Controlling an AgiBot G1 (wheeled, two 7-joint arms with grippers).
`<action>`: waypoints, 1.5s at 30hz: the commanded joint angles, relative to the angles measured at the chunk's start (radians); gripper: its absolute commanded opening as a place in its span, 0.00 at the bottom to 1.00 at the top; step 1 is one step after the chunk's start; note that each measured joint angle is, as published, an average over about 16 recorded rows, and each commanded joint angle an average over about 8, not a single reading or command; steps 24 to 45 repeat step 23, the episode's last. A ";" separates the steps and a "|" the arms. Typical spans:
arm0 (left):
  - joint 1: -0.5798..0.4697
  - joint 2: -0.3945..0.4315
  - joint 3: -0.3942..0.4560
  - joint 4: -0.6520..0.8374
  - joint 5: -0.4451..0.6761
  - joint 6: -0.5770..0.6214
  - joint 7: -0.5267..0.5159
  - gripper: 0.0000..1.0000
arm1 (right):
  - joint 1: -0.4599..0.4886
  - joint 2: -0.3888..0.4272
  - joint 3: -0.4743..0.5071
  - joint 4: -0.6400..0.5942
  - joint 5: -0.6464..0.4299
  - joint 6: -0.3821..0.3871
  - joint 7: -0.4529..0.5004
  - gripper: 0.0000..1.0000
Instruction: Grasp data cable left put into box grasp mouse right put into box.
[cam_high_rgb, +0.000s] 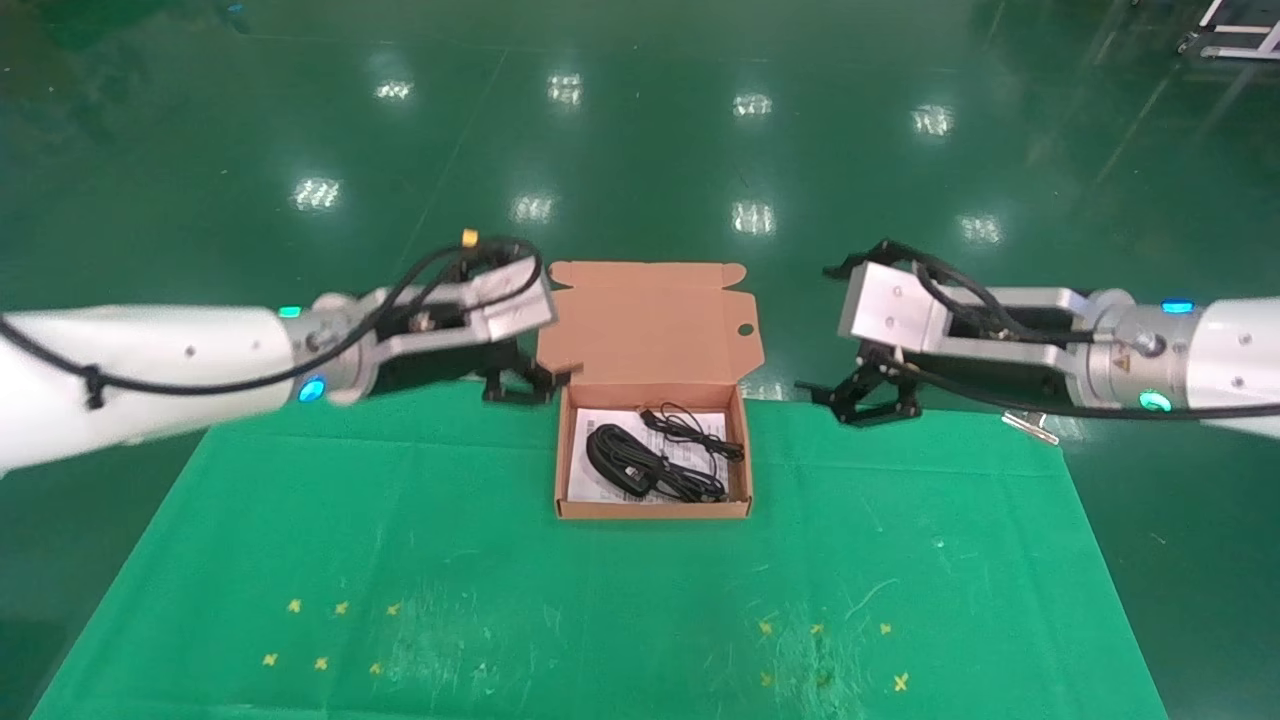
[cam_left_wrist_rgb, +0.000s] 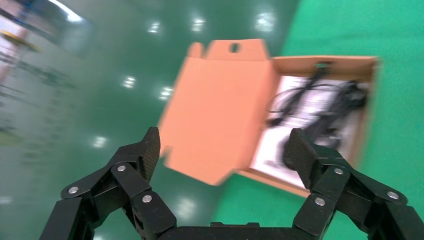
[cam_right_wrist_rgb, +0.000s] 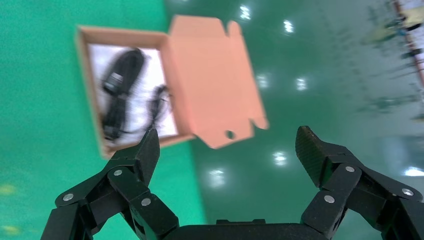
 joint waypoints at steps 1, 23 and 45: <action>0.017 -0.017 -0.022 -0.008 -0.041 0.029 0.004 1.00 | -0.017 0.008 0.014 0.003 0.037 -0.020 0.001 1.00; 0.197 -0.195 -0.246 -0.092 -0.465 0.331 0.041 1.00 | -0.186 0.093 0.156 0.029 0.422 -0.220 0.014 1.00; 0.197 -0.195 -0.246 -0.092 -0.465 0.331 0.041 1.00 | -0.186 0.093 0.156 0.029 0.422 -0.220 0.014 1.00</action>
